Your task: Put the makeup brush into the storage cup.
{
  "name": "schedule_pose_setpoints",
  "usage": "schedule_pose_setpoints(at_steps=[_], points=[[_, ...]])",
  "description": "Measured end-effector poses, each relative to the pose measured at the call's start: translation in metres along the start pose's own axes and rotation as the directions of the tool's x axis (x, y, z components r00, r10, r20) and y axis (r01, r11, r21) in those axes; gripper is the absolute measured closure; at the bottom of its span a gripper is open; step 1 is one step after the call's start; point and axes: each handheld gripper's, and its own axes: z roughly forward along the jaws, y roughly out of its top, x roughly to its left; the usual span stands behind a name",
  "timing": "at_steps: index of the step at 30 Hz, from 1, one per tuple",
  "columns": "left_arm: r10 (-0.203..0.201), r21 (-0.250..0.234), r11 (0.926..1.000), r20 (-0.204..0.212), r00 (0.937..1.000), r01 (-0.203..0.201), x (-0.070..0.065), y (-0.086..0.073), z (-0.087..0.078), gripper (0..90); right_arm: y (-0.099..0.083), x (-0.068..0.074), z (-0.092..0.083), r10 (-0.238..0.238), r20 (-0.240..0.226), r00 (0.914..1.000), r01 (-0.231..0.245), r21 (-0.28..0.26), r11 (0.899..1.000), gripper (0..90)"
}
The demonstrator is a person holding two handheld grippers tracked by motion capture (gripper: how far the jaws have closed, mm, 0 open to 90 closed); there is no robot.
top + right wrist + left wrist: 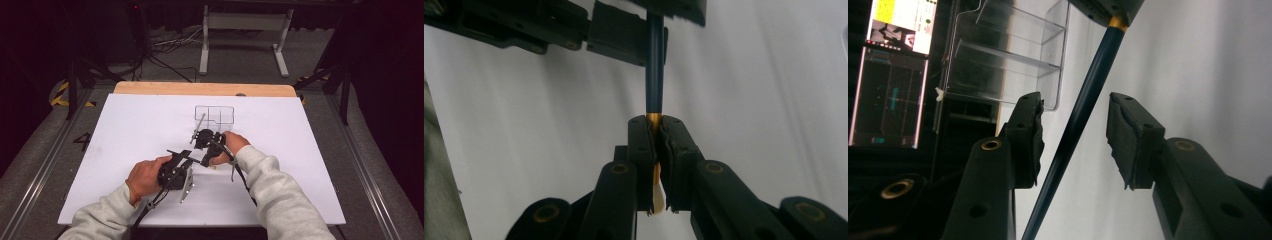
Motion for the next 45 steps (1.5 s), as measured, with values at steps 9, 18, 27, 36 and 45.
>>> schedule_pose_setpoints(at_steps=[9, 18, 27, 36, 45], points=[[0.050, 0.052, 0.9974, -0.007, 0.9987, -0.050, -0.001, 0.003, 0.002, 75.2, 0.005, 0.002, 0.001, 0.010, 0.014, 0.9999, -0.010, -0.023, 1.000, 84.5], [0.076, 0.065, 0.9949, 0.011, 0.9971, -0.076, -0.005, 0.004, 0.006, 82.2, 0.009, 0.005, -0.001, 0.001, 0.016, 0.9999, 0.000, -0.031, 1.000, 84.5], [0.020, 0.089, 0.9957, 0.057, 0.9982, -0.025, 0.003, -0.006, 0.006, 82.5, 0.002, 0.004, -0.012, 0.040, 0.151, 0.9878, -0.018, -0.147, 0.989, 55.3], [-0.159, 0.063, 0.9863, 0.109, 0.9813, 0.152, 0.011, -0.024, 0.007, 82.6, -0.030, 0.005, -0.043, 0.058, 0.286, 0.9564, 0.050, -0.355, 0.934, 38.8], [-0.351, 0.047, 0.9361, 0.198, 0.9153, 0.349, 0.029, -0.039, 0.006, 82.6, -0.084, 0.015, -0.047, 0.124, 0.379, 0.9169, 0.094, -0.506, 0.857, 28.5]])
